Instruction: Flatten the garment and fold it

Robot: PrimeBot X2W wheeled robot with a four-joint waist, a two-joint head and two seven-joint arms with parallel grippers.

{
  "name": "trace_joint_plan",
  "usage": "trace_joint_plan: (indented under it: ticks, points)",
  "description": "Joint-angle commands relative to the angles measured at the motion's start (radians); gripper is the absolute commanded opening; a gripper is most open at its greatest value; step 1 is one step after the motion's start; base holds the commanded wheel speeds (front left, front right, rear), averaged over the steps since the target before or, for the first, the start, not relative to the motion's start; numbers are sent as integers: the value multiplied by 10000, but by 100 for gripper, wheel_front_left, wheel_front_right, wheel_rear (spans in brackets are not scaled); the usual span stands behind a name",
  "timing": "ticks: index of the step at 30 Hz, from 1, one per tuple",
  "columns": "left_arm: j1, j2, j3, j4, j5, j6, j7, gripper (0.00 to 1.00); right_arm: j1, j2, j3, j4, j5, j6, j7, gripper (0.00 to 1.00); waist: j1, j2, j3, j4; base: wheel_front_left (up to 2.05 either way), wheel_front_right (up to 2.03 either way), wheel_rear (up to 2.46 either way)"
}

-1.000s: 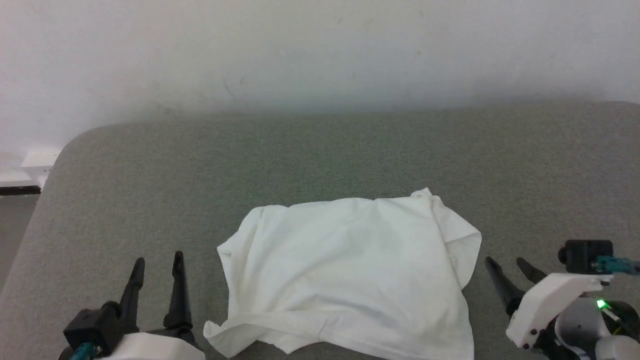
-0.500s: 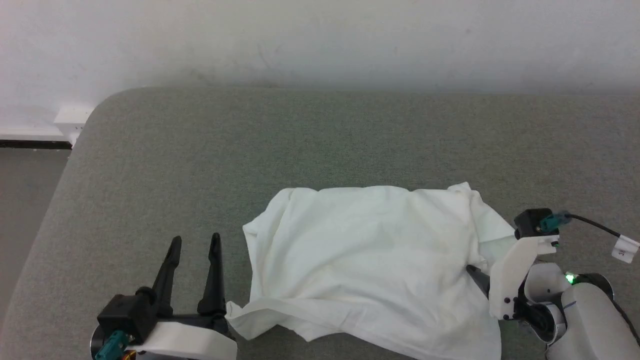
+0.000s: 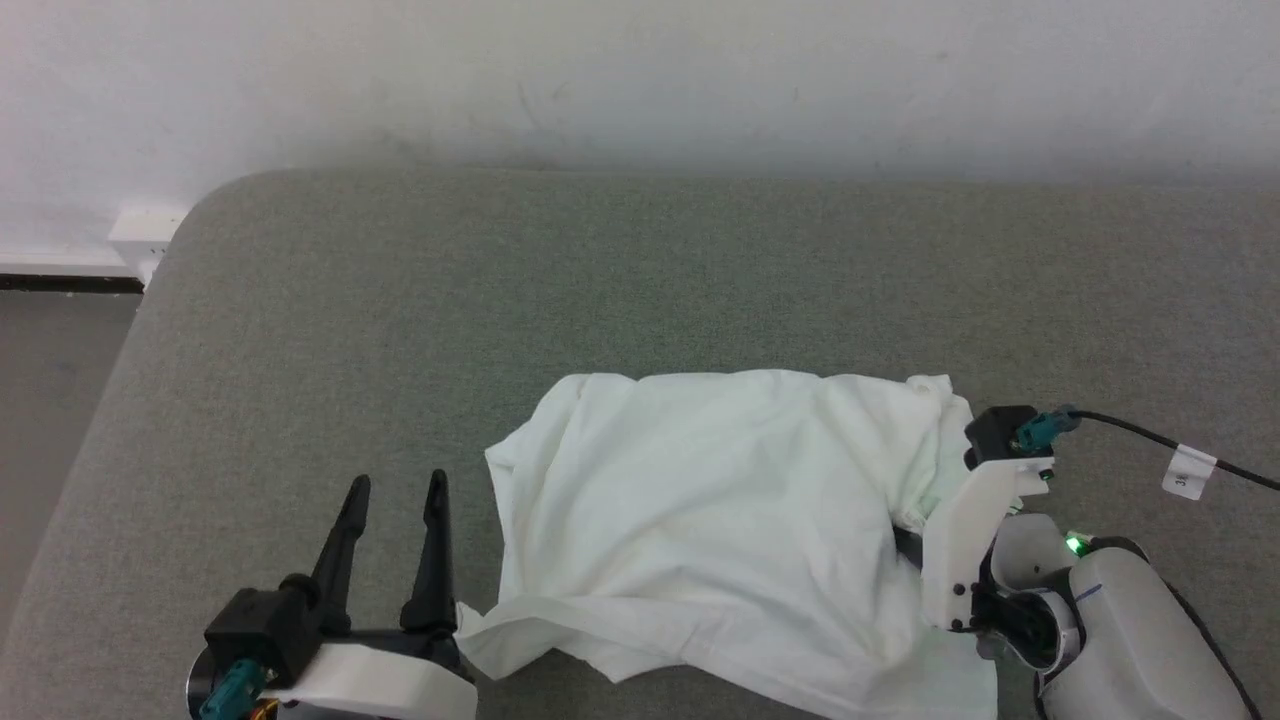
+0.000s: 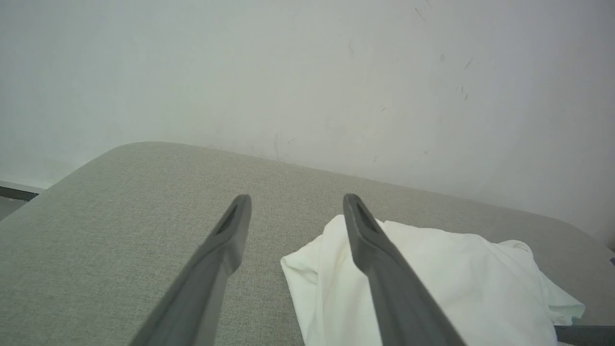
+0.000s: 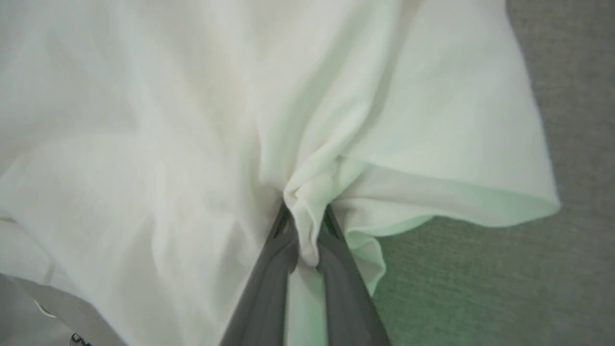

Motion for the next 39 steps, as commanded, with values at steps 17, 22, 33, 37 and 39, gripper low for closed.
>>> trace_joint_plan:
  ticks: [17,22,33,37,39]
  points:
    - [364,59,173,-2,54,58,-36,100,1986,-1475,-1106,-2559,-155,65,-1416,0,-1,0,-644,-615,0,0,0]
    - [372,83,132,-7,29,56,-14,100,2463,-1890,-1936,-2956,-376,65,-1350,0,-1,0,-746,-661,0,0,0]
    - [356,66,-48,63,-60,-25,25,100,1364,-1350,-59,-4031,18,65,-867,0,-1,0,-890,-478,0,0,0]
    - [275,46,-114,79,-79,-45,41,100,763,-729,1201,-3815,359,65,-589,0,-1,0,-849,-310,0,0,0]
    - [211,16,-145,111,-97,-61,43,100,541,-287,1673,-3426,567,65,-488,0,-1,0,-832,-200,0,0,0]
